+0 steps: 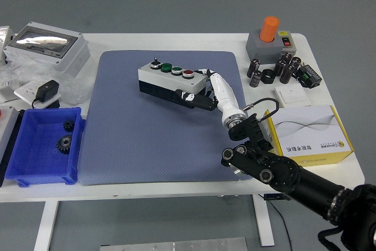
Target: Pick up the button,place it on the desk,press the button,press the button
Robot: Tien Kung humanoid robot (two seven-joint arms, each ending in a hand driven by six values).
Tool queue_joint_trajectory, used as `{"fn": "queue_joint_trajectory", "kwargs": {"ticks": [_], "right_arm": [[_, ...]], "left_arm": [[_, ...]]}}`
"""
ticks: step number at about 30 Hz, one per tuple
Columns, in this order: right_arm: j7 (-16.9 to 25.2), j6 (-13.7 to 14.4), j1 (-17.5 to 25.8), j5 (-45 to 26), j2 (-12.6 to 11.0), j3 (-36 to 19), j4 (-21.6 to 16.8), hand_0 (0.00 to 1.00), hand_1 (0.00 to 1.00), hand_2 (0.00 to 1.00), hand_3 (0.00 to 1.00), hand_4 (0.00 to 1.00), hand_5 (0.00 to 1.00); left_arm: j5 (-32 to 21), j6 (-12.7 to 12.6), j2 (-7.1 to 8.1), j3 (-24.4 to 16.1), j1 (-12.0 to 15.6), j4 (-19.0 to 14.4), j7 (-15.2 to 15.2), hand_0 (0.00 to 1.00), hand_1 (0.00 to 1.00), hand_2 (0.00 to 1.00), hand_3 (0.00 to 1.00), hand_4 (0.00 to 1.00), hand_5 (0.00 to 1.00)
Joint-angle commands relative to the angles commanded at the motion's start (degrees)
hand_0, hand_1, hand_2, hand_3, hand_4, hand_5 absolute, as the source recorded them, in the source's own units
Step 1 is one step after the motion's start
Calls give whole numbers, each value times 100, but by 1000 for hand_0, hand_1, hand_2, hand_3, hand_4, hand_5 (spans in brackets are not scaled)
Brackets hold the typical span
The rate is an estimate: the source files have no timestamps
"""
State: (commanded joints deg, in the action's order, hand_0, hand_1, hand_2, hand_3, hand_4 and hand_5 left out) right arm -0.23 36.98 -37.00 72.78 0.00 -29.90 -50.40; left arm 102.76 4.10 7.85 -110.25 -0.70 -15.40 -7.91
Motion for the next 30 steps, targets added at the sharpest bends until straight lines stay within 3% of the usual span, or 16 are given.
{"fn": "queue_joint_trajectory", "kwargs": {"ticks": [19,30], "right_arm": [[468,0,66,-645,0,-18,-82,23,172,203,251,369,211],[732,-103,163,-1149,-74,24,-367,23,173,203,253,348,223]], "left_arm": [[9,-35,-7,-8,8,-9,28,780,756,725,810,912,649],[18,-54,-14,-10,8,-14,32,782,757,732,811,914,648]]}}
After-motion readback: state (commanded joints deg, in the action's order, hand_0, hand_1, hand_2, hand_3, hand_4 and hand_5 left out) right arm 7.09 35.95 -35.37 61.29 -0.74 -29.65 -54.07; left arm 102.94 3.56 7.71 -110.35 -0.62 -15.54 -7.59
